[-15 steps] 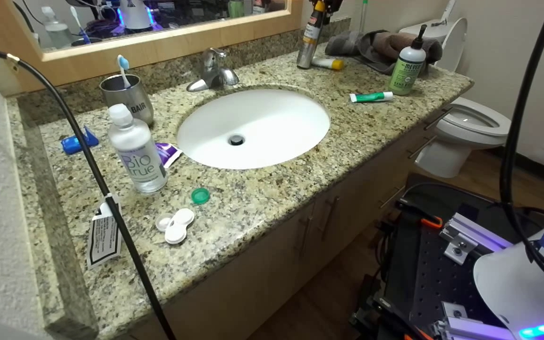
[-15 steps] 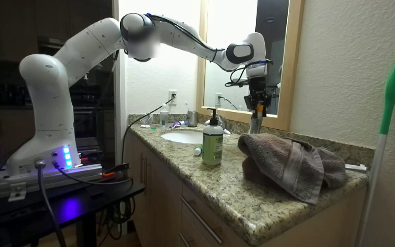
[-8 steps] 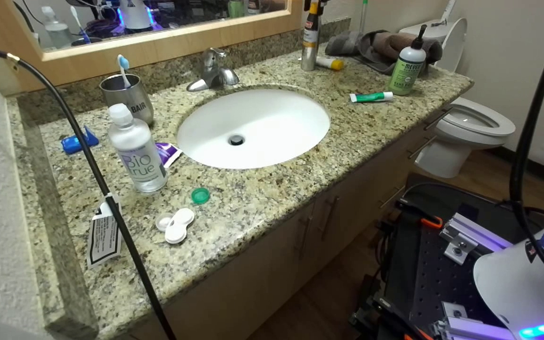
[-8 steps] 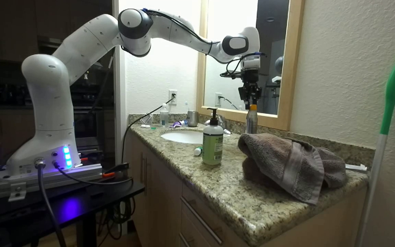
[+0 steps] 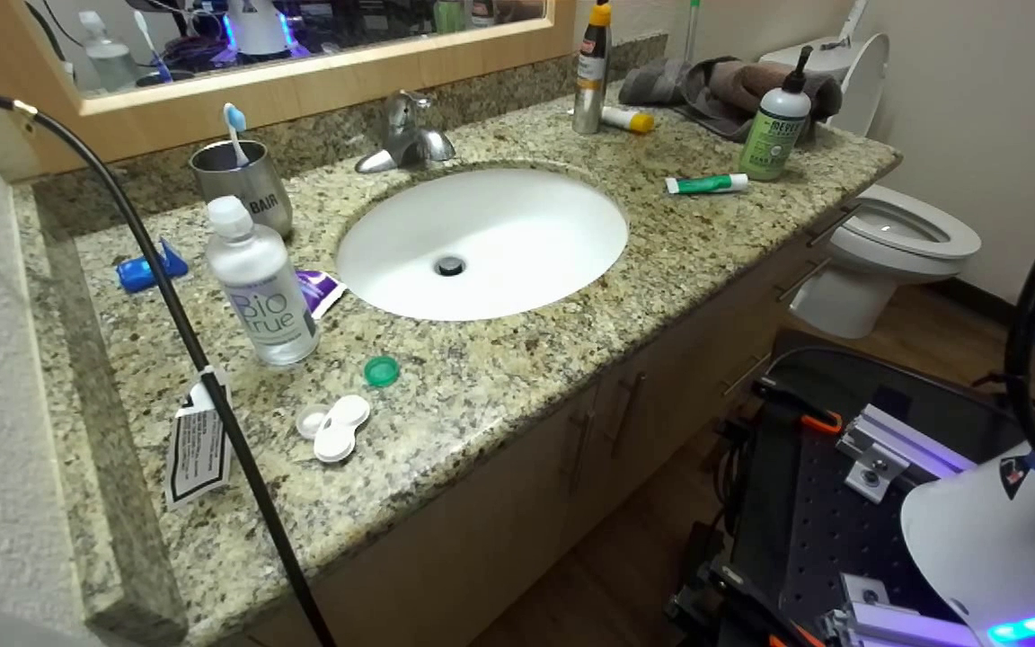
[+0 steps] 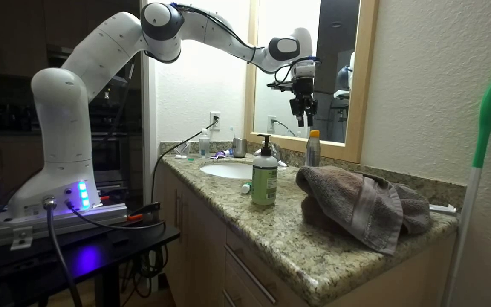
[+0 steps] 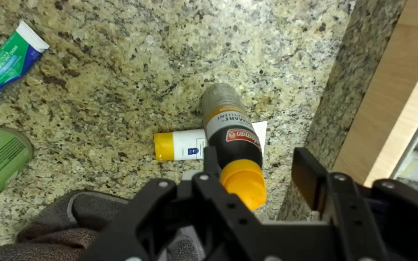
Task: Move the two bottles to the bottom of the counter and then move the squeeze tube a forward
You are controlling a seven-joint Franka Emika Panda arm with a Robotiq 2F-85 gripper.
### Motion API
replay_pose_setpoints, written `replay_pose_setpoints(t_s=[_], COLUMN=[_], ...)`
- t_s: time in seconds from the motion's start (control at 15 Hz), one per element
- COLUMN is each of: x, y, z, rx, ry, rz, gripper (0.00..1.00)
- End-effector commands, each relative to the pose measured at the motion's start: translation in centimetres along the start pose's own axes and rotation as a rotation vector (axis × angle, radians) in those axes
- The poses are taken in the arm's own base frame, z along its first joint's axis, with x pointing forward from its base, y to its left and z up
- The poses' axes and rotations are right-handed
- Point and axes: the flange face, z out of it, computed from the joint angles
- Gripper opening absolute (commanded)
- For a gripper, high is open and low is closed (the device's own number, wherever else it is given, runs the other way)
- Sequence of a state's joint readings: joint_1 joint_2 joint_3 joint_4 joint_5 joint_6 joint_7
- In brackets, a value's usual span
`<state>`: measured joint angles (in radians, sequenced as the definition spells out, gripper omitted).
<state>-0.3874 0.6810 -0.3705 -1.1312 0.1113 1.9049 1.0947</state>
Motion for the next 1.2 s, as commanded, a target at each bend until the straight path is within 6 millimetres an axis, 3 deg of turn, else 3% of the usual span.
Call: replay_pose_setpoints(t_s=[0.0,0.07,0.13,0.33,0.53,0.6,0.67,0.73,0.93,1.13], x=[1.0,1.2,0.5,1.3,2.6,5.3,6.1,3.4,6.4,5.7], y=[-0.1,-0.1,0.1,0.0,-0.1,0.9,1.3,0.8,1.9,1.7], z=[2.4,3.2,2.1,3.6,4.2,4.9,5.5,4.3,5.7,5.5], rx=[-0.037,-0.046,-0.031,-0.040,-0.029,-0.042,-0.061,-0.045,-0.059,-0.023], ry=[0.013,0.016,0.004,0.023,0.055,0.052,0.044,0.038,0.048,-0.032], rz=[0.051,0.070,0.043,0.075,0.130,0.151,0.170,0.138,0.176,0.153], gripper=[0.88,0.94,0.77,1.00,1.00,1.00,1.00,1.00,1.00,1.00])
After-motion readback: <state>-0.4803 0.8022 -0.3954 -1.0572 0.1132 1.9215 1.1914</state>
